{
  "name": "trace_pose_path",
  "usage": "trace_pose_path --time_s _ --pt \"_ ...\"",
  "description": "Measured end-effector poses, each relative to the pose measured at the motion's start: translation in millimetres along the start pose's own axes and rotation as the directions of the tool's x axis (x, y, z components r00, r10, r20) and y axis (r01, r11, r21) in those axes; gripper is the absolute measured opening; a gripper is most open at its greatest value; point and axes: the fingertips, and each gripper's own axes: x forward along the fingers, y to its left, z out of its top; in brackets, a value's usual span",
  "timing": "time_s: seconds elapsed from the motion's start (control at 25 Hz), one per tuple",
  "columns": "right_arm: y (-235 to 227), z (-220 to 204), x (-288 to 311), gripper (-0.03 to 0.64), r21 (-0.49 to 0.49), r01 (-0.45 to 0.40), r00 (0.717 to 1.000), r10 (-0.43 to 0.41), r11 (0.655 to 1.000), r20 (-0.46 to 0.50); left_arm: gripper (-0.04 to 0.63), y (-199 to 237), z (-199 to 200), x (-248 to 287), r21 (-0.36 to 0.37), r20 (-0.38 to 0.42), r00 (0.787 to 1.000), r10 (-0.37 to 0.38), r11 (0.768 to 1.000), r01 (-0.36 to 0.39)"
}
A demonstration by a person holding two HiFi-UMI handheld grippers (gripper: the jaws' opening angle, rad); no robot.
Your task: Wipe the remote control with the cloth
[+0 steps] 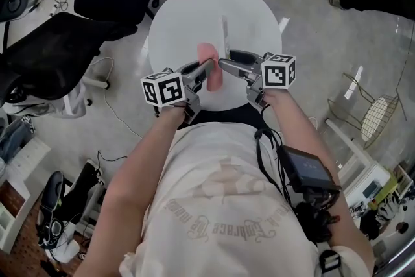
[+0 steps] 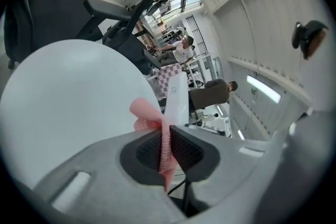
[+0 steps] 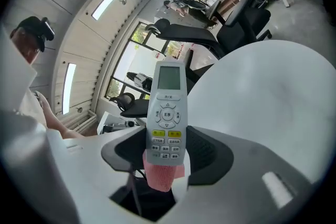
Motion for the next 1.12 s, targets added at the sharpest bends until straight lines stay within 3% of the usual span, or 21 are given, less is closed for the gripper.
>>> trace_pose_path --time_s 0.2,0.36,0.56,0.8,1.12 --pt "12.5 9.5 -1.7 0.246 0.072 -0.095 0.991 0.087 0.993 0.097 0.025 -28.0 5.7 -1.3 -0.129 0.052 0.981 -0.189 0.973 0.194" --pt "21.6 12.1 -7.4 0.247 0.084 -0.155 0.98 0.143 0.984 0.137 0.025 -37.1 3.6 -3.3 -0.201 0.059 0.972 -0.226 0.951 0.234" --pt "29.3 12.6 -11.4 0.247 0.103 -0.225 0.964 0.206 0.969 0.169 0.025 -48.1 14.7 -2.1 -0.249 0.133 0.947 -0.293 0.915 0.318" --pt "48.1 5.0 -14.2 0.247 0.059 -0.306 0.945 0.296 0.95 0.14 0.025 -47.6 28.4 0.6 -0.24 0.153 0.943 -0.297 0.914 0.327" --pt "49.4 -16.5 -8.7 0.246 0.021 -0.28 0.96 0.279 0.96 0.036 0.025 -55.1 48.9 1.3 -0.189 0.167 0.937 -0.308 0.923 0.336"
